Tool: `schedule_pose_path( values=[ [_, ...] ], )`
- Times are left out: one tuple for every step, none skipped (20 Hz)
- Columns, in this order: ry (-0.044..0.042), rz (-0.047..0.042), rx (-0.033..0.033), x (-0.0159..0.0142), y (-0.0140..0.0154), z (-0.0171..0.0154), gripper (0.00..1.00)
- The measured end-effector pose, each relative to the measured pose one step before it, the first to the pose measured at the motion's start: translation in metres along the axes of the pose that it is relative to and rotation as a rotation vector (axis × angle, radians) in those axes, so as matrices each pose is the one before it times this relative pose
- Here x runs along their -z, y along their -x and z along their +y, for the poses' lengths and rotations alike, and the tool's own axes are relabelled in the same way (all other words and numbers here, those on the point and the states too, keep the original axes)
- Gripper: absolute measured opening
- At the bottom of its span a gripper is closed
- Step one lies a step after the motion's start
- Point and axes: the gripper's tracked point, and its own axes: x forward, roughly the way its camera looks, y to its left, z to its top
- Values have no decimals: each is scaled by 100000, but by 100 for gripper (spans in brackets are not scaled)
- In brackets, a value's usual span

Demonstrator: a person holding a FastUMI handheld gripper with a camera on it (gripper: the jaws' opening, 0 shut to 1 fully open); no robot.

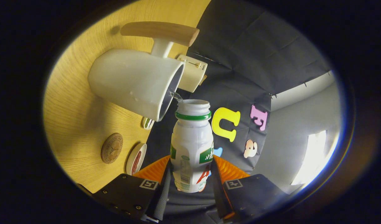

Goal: Take the bottle from table, then pour the juice into the cup, finally place the bottle on the coaster

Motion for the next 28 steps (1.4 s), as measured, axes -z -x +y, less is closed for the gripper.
schedule_pose_path(
  values=[
    [671, 97, 56, 41, -16, -61, 63],
    [456, 130, -45, 14, 31, 7, 63],
    [562, 129, -32, 62, 17, -33, 63],
    [586, 62, 336, 14, 0, -95, 63],
    [762, 14, 240, 61, 51, 12, 63],
    [951, -135, 460, -20, -30, -78, 63],
    [995, -20, 318, 75, 93, 18, 63],
    [782, -116, 202, 2, -76, -99, 63],
    [554, -12, 67, 43, 40, -29, 63],
    [362, 2, 131, 37, -22, -41, 63],
    [350, -62, 91, -6, -56, 9, 63],
    [539, -67, 233, 45, 50, -51, 63],
    [803, -122, 272, 65, 43, -49, 63],
    [812, -189, 261, -65, -32, -6, 63],
    [753, -348, 244, 30, -6, -5, 63],
    [639, -172, 110, 23, 53, -21, 63],
    [645, -321, 140, -24, 42, -21, 63],
    [649, -215, 255, 79, 16, -21, 63],
    [742, -387, 135, -35, 173, -188, 63],
    [834, -378, 190, -137, -332, -158, 63],
    [892, -240, 180, -35, 5, -143, 63],
    [843, -377, 226, -84, -70, -153, 63],
    [911, -500, 263, -106, 26, -104, 63],
    [1119, -297, 395, -63, -39, -82, 63],
    [985, -271, 246, -55, 103, -104, 63],
    [576, -206, -8, 44, -120, -88, 63],
    [342, -168, 12, 31, -41, -36, 63],
    [433, -24, 53, 169, -81, 101, 63]
  ],
)
